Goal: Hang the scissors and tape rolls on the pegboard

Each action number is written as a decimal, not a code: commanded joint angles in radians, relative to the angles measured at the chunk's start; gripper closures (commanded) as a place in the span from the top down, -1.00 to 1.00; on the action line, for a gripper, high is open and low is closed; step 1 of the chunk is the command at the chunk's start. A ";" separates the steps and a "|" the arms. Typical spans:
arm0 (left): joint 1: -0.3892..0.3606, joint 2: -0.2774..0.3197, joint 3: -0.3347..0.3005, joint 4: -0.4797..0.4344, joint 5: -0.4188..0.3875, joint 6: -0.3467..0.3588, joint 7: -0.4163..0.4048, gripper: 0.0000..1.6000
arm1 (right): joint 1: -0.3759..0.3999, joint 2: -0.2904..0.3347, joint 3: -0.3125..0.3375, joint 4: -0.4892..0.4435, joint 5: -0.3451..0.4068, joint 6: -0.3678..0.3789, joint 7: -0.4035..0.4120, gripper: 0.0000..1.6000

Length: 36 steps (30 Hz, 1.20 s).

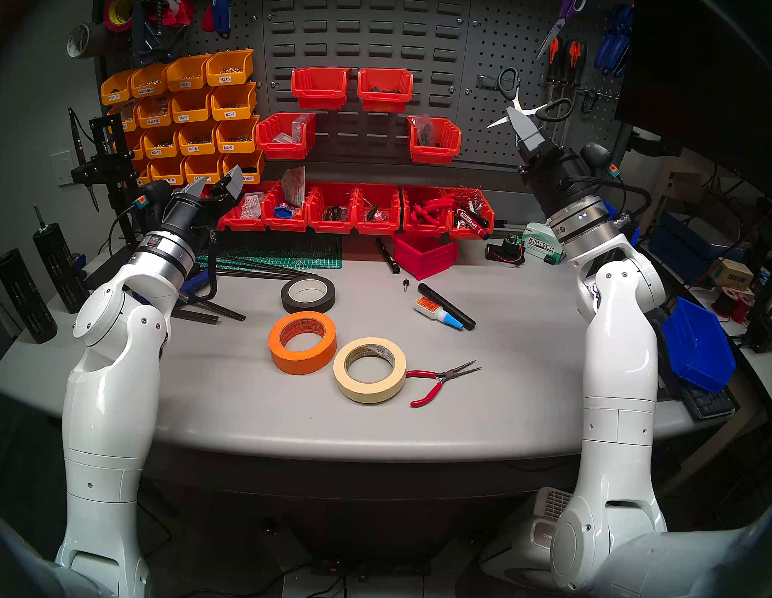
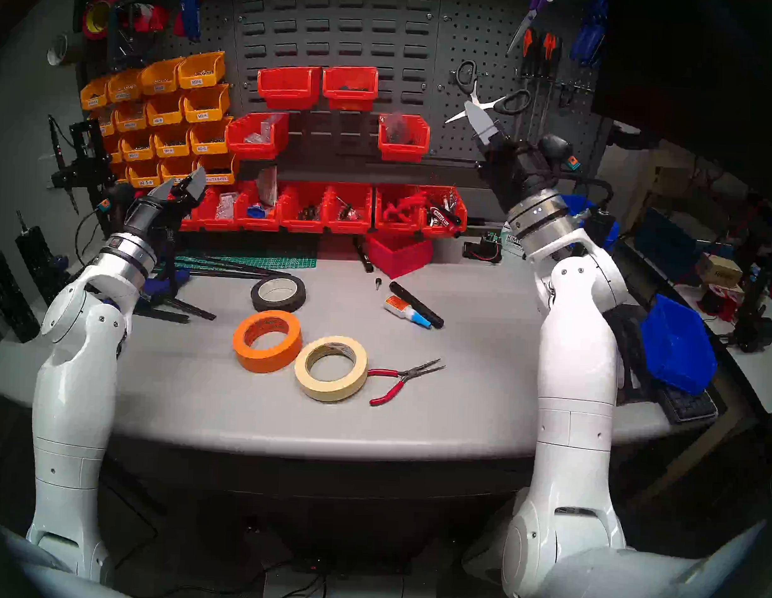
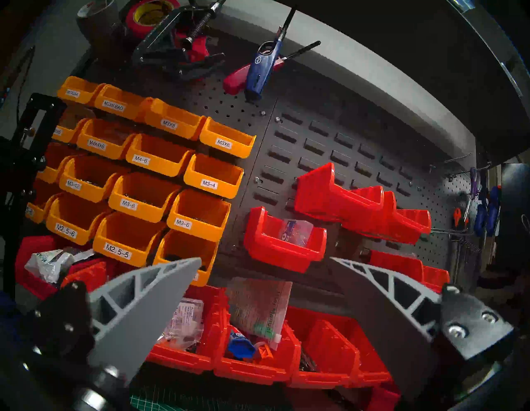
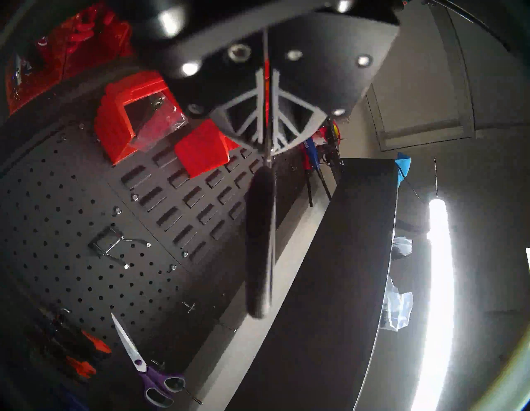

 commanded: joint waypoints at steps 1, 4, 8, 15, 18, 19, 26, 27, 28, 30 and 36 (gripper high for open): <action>-0.001 -0.007 -0.017 -0.041 -0.001 -0.020 0.005 1.00 | 0.129 -0.018 0.020 0.053 0.009 -0.047 -0.027 -1.00; 0.003 -0.011 -0.019 -0.045 -0.004 -0.018 0.012 1.00 | 0.127 -0.012 0.013 0.063 0.026 -0.062 -0.045 -1.00; 0.011 -0.014 -0.019 -0.049 -0.004 -0.018 0.016 1.00 | 0.159 -0.014 0.004 0.103 0.032 -0.067 -0.048 -1.00; 0.012 -0.019 -0.017 -0.050 -0.004 -0.018 0.020 1.00 | 0.212 -0.018 -0.015 0.157 0.039 -0.079 -0.063 -1.00; 0.014 -0.022 -0.015 -0.054 -0.005 -0.016 0.022 1.00 | 0.227 -0.019 -0.024 0.172 0.046 -0.085 -0.073 -1.00; 0.015 -0.022 -0.015 -0.055 -0.005 -0.015 0.022 1.00 | 0.244 -0.020 -0.025 0.188 0.043 -0.085 -0.073 -1.00; 0.017 -0.027 -0.015 -0.061 -0.003 -0.014 0.027 1.00 | 0.264 -0.019 -0.038 0.212 0.067 -0.105 -0.107 -1.00; 0.017 -0.027 -0.015 -0.062 -0.003 -0.014 0.027 1.00 | 0.325 -0.034 -0.027 0.278 0.068 -0.096 -0.102 -1.00; 0.016 -0.027 -0.015 -0.063 -0.004 -0.014 0.028 1.00 | 0.296 -0.028 -0.033 0.253 0.077 -0.105 -0.116 -1.00; 0.016 -0.028 -0.015 -0.064 -0.004 -0.013 0.028 1.00 | 0.311 -0.030 -0.031 0.272 0.086 -0.097 -0.118 -1.00; 0.013 -0.028 -0.010 -0.065 -0.004 -0.013 0.024 1.00 | 0.367 -0.023 -0.045 0.349 0.087 -0.099 -0.135 -1.00</action>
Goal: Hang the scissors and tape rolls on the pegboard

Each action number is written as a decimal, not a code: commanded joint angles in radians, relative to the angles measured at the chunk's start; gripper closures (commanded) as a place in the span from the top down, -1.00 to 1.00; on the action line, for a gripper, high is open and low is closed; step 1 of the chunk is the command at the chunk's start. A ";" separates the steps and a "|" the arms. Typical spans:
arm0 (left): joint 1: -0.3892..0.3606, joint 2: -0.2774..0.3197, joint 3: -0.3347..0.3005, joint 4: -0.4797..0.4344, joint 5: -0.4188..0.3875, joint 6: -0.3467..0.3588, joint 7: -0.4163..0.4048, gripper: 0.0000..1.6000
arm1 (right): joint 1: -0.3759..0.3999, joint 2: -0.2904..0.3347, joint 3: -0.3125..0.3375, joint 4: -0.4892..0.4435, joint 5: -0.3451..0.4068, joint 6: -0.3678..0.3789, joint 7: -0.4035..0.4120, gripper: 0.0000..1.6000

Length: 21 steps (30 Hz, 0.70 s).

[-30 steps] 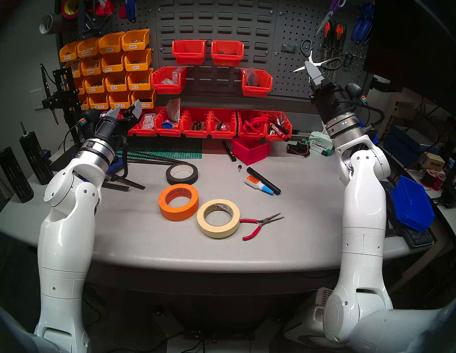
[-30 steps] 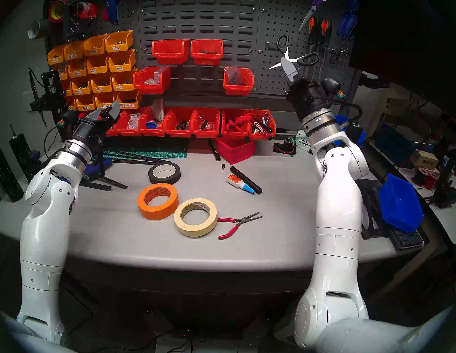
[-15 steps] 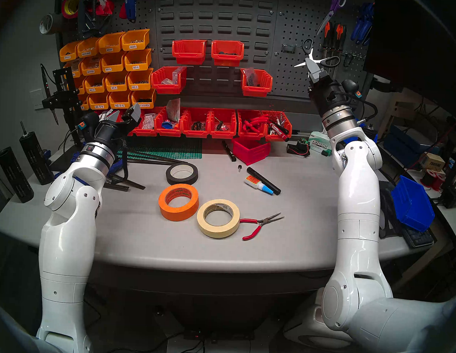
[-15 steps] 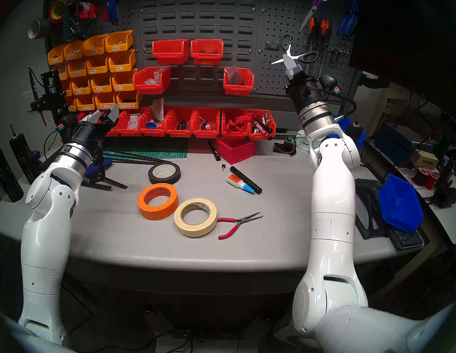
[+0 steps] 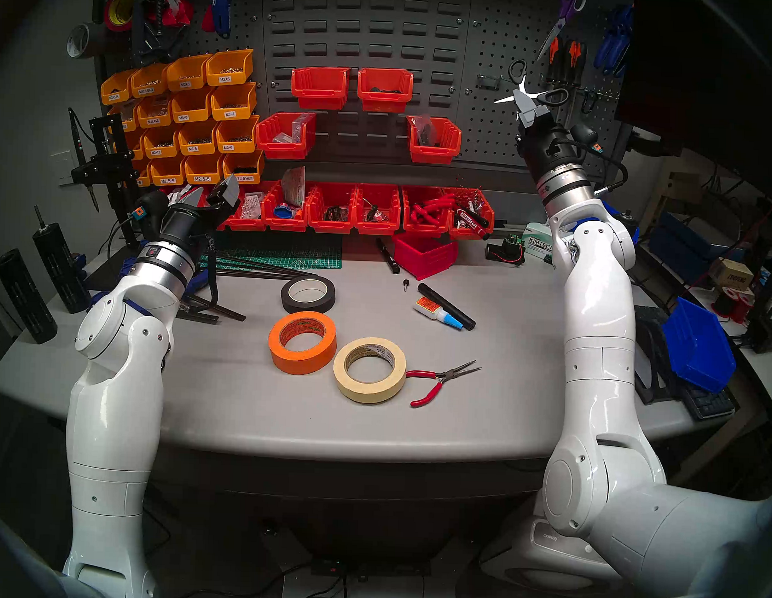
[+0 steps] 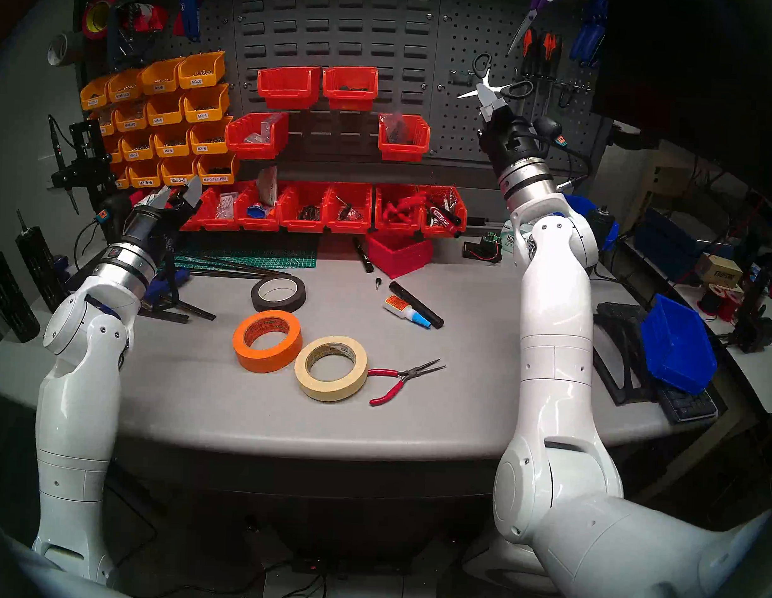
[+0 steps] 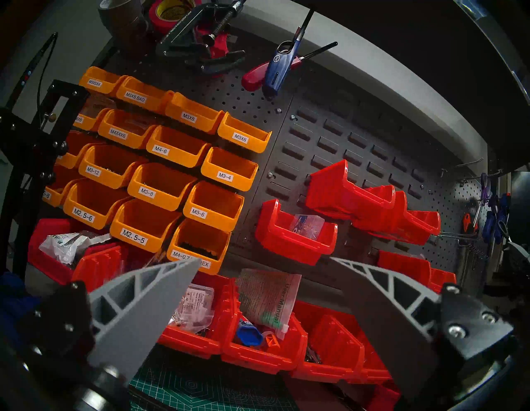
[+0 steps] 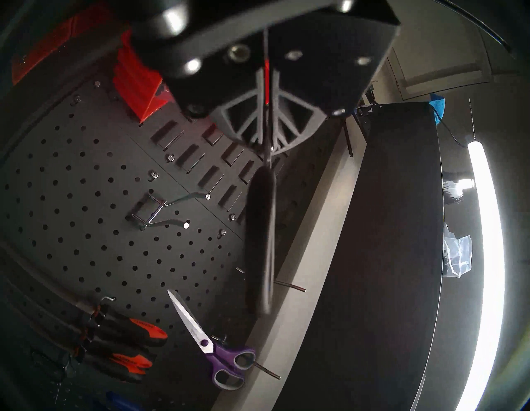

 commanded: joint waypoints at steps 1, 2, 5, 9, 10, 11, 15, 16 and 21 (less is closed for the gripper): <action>-0.025 0.004 -0.001 -0.036 0.002 -0.012 -0.004 1.00 | 0.100 0.007 -0.014 0.016 0.020 -0.012 -0.011 -1.00; -0.026 0.004 0.000 -0.036 0.003 -0.012 -0.003 1.00 | 0.120 0.005 -0.016 0.038 0.018 -0.010 -0.009 -1.00; -0.026 0.004 0.000 -0.037 0.003 -0.012 -0.003 1.00 | 0.146 0.002 -0.026 0.071 0.020 -0.009 -0.013 -1.00; -0.027 0.004 0.000 -0.037 0.005 -0.014 -0.002 1.00 | 0.159 -0.001 -0.034 0.098 0.032 -0.017 -0.018 -1.00; -0.027 0.004 0.000 -0.037 0.005 -0.015 -0.002 1.00 | 0.161 -0.001 -0.036 0.102 0.033 -0.020 -0.017 -1.00; -0.026 0.003 0.000 -0.038 0.005 -0.015 -0.001 1.00 | 0.162 -0.002 -0.037 0.108 0.038 -0.022 -0.015 -1.00; -0.026 0.002 -0.001 -0.040 0.009 -0.017 0.005 1.00 | 0.186 0.000 -0.044 0.151 0.040 -0.030 -0.007 -1.00; -0.026 0.001 -0.001 -0.040 0.010 -0.017 0.008 1.00 | 0.202 -0.001 -0.043 0.173 0.042 -0.028 0.000 -1.00; -0.028 -0.003 -0.003 -0.040 0.018 -0.020 0.022 1.00 | 0.222 0.003 -0.045 0.211 0.052 -0.030 0.013 -1.00</action>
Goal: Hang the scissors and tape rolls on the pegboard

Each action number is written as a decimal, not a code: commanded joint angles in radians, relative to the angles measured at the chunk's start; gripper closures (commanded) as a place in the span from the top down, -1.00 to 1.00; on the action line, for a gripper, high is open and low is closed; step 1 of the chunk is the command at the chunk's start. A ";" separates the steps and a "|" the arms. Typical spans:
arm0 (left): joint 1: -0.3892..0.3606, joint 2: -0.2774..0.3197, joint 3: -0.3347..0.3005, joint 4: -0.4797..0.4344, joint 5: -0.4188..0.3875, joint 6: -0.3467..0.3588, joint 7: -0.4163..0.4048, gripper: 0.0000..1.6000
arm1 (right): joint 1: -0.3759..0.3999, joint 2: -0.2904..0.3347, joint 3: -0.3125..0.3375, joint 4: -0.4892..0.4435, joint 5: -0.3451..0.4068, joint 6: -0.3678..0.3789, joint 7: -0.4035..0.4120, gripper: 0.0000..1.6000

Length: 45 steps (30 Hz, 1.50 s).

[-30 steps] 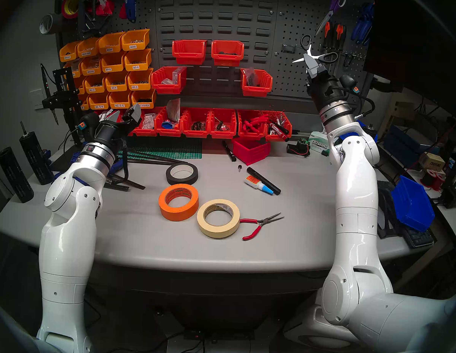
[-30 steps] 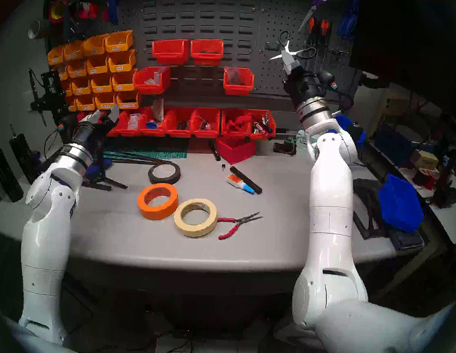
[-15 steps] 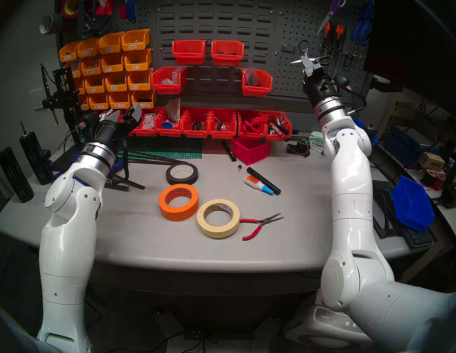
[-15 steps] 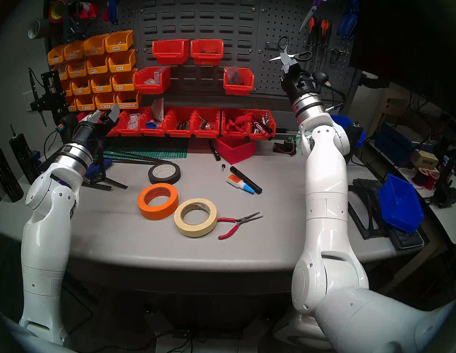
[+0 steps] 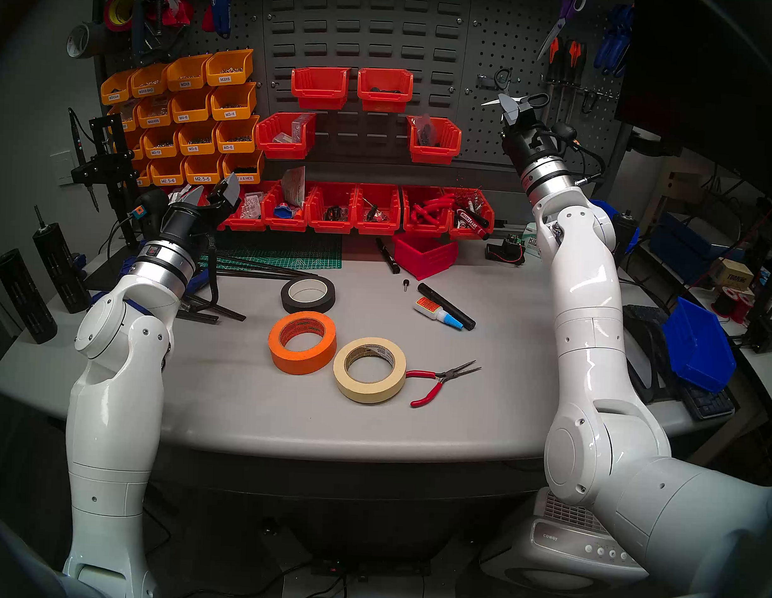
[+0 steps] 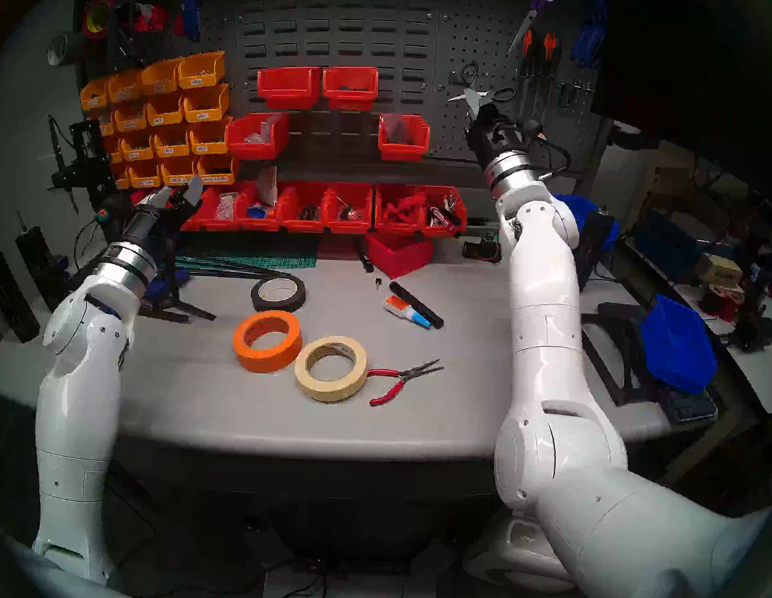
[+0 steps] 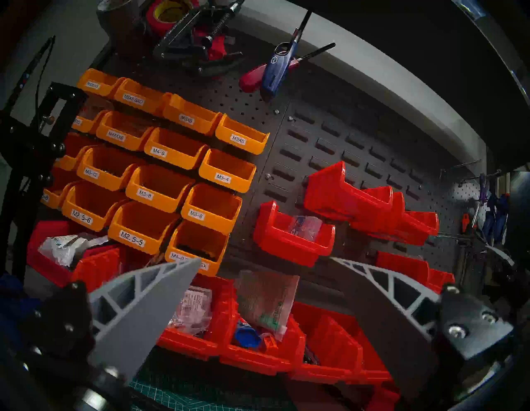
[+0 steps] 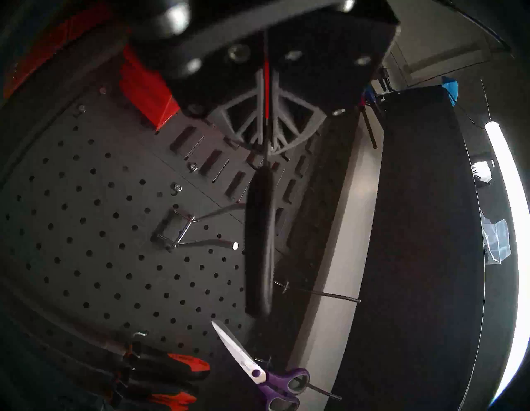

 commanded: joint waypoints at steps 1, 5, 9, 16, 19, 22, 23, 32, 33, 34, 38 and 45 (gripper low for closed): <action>-0.028 -0.004 -0.004 -0.034 0.012 -0.019 0.016 1.00 | 0.105 0.005 0.000 0.022 0.011 -0.010 0.033 -1.00; -0.032 -0.003 -0.002 -0.034 0.018 -0.020 0.024 1.00 | 0.128 0.005 0.003 0.060 0.024 -0.009 0.051 -1.00; -0.034 -0.003 0.000 -0.035 0.024 -0.021 0.030 1.00 | 0.146 0.008 0.001 0.089 0.027 -0.008 0.055 -1.00; -0.035 -0.005 -0.001 -0.035 0.027 -0.027 0.035 1.00 | 0.168 0.003 -0.005 0.134 0.031 -0.012 0.058 -1.00; -0.035 -0.006 -0.003 -0.036 0.029 -0.029 0.035 1.00 | 0.177 0.004 -0.008 0.152 0.032 -0.009 0.065 -1.00; -0.034 -0.007 -0.005 -0.039 0.027 -0.029 0.035 1.00 | 0.183 0.003 -0.010 0.164 0.037 -0.006 0.070 -1.00; -0.034 -0.007 -0.005 -0.039 0.027 -0.029 0.035 1.00 | 0.183 0.003 -0.010 0.164 0.037 -0.006 0.070 -1.00; -0.033 -0.009 -0.011 -0.043 0.023 -0.031 0.035 1.00 | 0.189 0.010 -0.030 0.184 0.025 -0.009 0.055 -1.00; -0.032 -0.009 -0.011 -0.044 0.023 -0.031 0.035 1.00 | 0.191 0.008 -0.028 0.190 0.032 -0.005 0.060 -1.00; -0.032 -0.008 -0.013 -0.044 0.021 -0.031 0.035 1.00 | 0.192 0.008 -0.029 0.195 0.039 -0.004 0.064 -1.00; -0.032 -0.006 -0.014 -0.046 0.019 -0.030 0.034 1.00 | 0.191 0.009 -0.033 0.197 0.040 0.000 0.066 -1.00; -0.031 -0.003 -0.015 -0.046 0.015 -0.029 0.032 1.00 | 0.185 0.014 -0.038 0.197 0.041 -0.001 0.054 -1.00</action>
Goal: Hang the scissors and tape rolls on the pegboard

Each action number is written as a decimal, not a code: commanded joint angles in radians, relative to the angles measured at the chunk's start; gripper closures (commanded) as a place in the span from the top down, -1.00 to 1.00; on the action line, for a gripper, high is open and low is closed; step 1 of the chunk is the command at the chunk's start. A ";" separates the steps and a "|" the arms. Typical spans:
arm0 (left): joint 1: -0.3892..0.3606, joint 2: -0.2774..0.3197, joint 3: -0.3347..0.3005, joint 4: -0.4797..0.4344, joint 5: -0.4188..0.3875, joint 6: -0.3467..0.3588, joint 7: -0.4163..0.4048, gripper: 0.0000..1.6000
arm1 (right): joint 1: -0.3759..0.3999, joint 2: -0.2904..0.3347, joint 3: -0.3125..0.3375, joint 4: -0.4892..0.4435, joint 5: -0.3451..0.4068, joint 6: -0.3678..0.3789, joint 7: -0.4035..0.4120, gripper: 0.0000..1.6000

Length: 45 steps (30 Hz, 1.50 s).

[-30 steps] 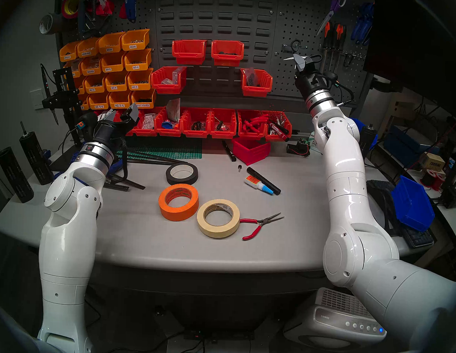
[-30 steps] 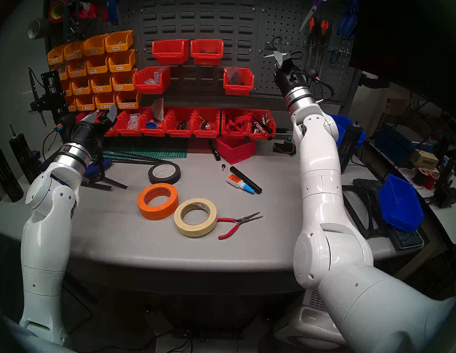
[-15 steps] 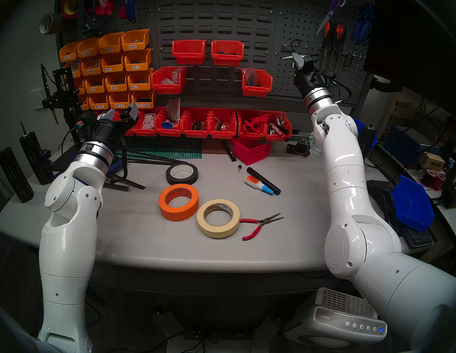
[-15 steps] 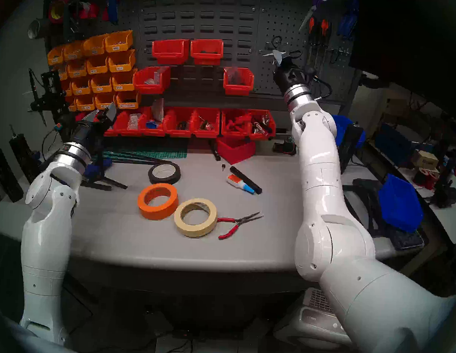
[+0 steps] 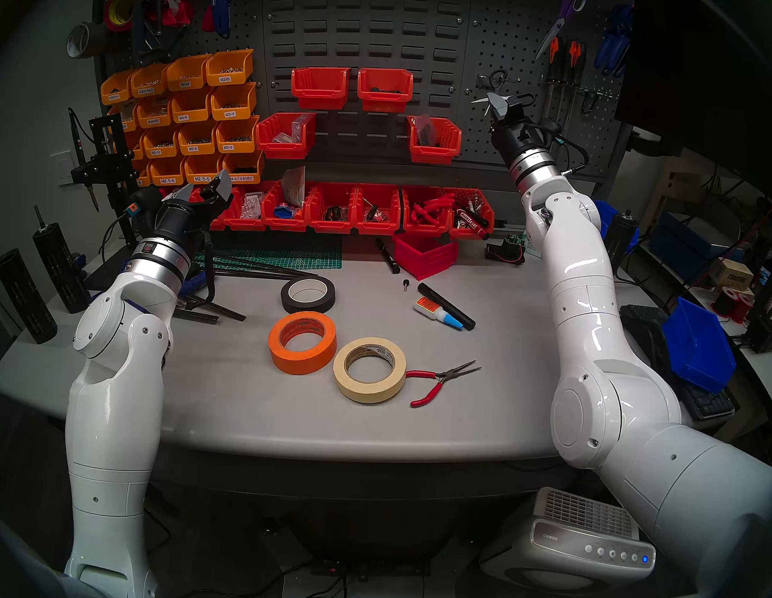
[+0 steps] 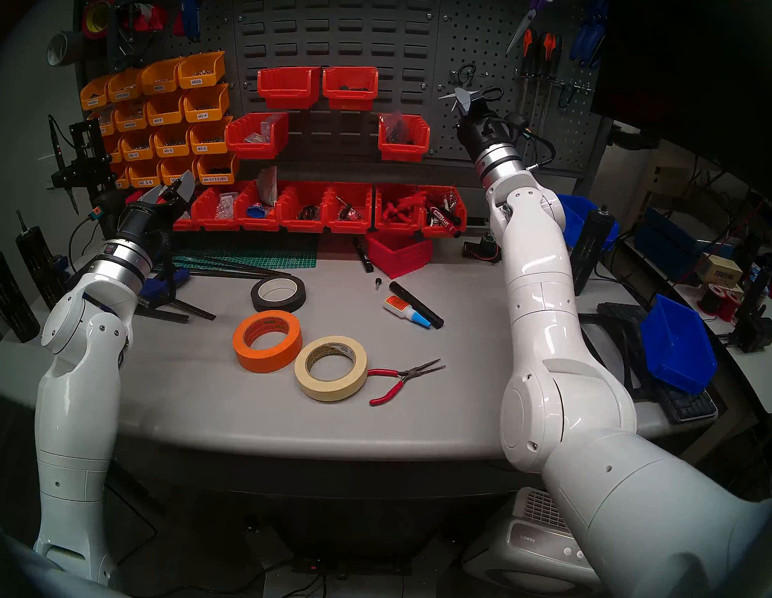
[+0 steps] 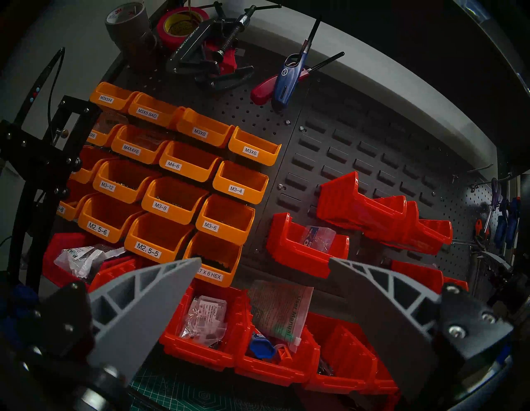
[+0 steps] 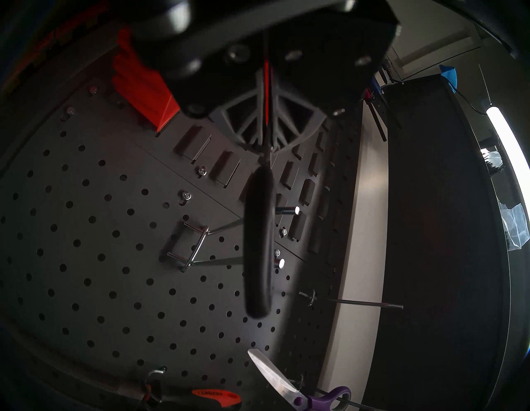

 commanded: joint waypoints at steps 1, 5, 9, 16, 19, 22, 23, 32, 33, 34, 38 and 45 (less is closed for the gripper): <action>-0.028 0.006 -0.010 -0.034 -0.003 -0.015 -0.007 1.00 | 0.046 0.003 0.002 -0.025 0.007 0.005 0.006 -1.00; -0.030 0.007 -0.010 -0.033 -0.006 -0.016 -0.008 1.00 | 0.041 0.010 -0.003 -0.033 0.000 0.003 -0.007 -1.00; -0.033 0.008 -0.007 -0.030 -0.007 -0.016 -0.009 1.00 | 0.039 0.010 -0.004 -0.032 -0.001 -0.003 -0.018 -1.00; -0.035 0.007 -0.003 -0.031 -0.006 -0.019 -0.007 1.00 | 0.040 0.020 -0.013 -0.028 -0.010 -0.003 -0.051 -1.00; -0.035 0.006 -0.002 -0.030 -0.006 -0.020 -0.007 1.00 | 0.041 0.025 -0.018 -0.026 -0.013 0.000 -0.055 -0.73; -0.035 0.005 -0.001 -0.029 -0.006 -0.022 -0.006 1.00 | 0.040 0.028 -0.023 -0.028 -0.020 0.000 -0.062 -0.19; -0.036 0.005 -0.001 -0.028 -0.006 -0.023 -0.006 1.00 | 0.040 0.027 -0.024 -0.028 -0.021 -0.001 -0.063 -0.17; -0.039 0.006 -0.001 -0.018 -0.006 -0.030 -0.008 1.00 | 0.041 0.028 -0.031 -0.026 -0.036 -0.010 -0.069 0.69; -0.040 0.006 -0.001 -0.017 -0.006 -0.031 -0.008 1.00 | 0.040 0.027 -0.031 -0.029 -0.038 -0.012 -0.078 0.69; -0.040 0.006 -0.001 -0.016 -0.007 -0.032 -0.009 1.00 | 0.039 0.027 -0.030 -0.030 -0.038 -0.009 -0.081 0.72; -0.044 0.007 -0.003 -0.012 -0.008 -0.037 -0.011 1.00 | 0.027 0.033 -0.037 -0.042 -0.056 -0.008 -0.108 0.79; -0.045 0.010 -0.006 -0.010 -0.012 -0.037 -0.014 1.00 | -0.028 0.058 -0.084 -0.129 -0.127 -0.007 -0.168 0.95</action>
